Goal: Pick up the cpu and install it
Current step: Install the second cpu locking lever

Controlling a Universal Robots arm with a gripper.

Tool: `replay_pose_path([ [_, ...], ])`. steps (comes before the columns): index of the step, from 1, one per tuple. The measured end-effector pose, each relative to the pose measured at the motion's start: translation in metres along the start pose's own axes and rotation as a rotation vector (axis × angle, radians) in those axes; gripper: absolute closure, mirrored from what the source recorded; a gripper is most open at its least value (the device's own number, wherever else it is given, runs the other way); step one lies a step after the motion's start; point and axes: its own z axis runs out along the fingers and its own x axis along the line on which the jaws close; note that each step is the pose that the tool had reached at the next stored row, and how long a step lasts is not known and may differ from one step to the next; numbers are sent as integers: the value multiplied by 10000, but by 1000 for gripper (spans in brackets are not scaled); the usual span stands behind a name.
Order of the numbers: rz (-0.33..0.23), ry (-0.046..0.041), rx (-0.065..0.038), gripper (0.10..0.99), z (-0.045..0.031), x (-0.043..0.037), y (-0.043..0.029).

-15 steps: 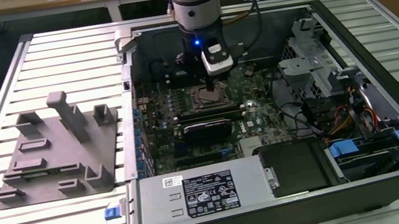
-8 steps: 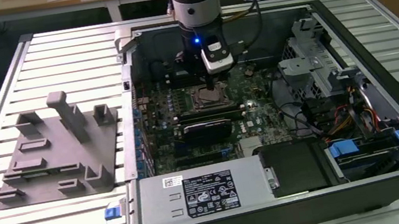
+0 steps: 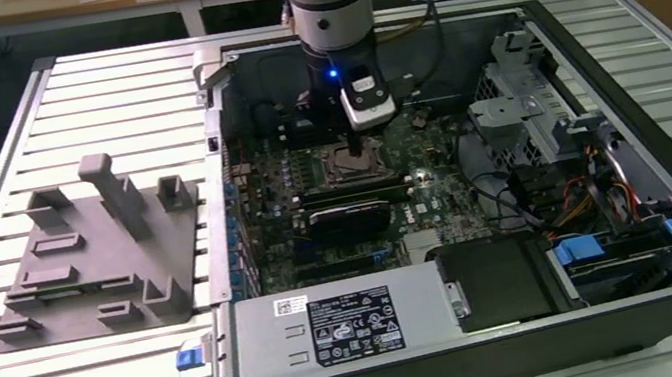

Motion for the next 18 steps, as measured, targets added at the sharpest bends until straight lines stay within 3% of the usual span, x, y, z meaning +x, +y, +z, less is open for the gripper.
replay_pose_path([
  [5,0,0,0,980,1,-47,-116],
  [11,1,1,0,980,2,-84,-206],
  [18,-268,9,-28,980,3,-99,-254],
])
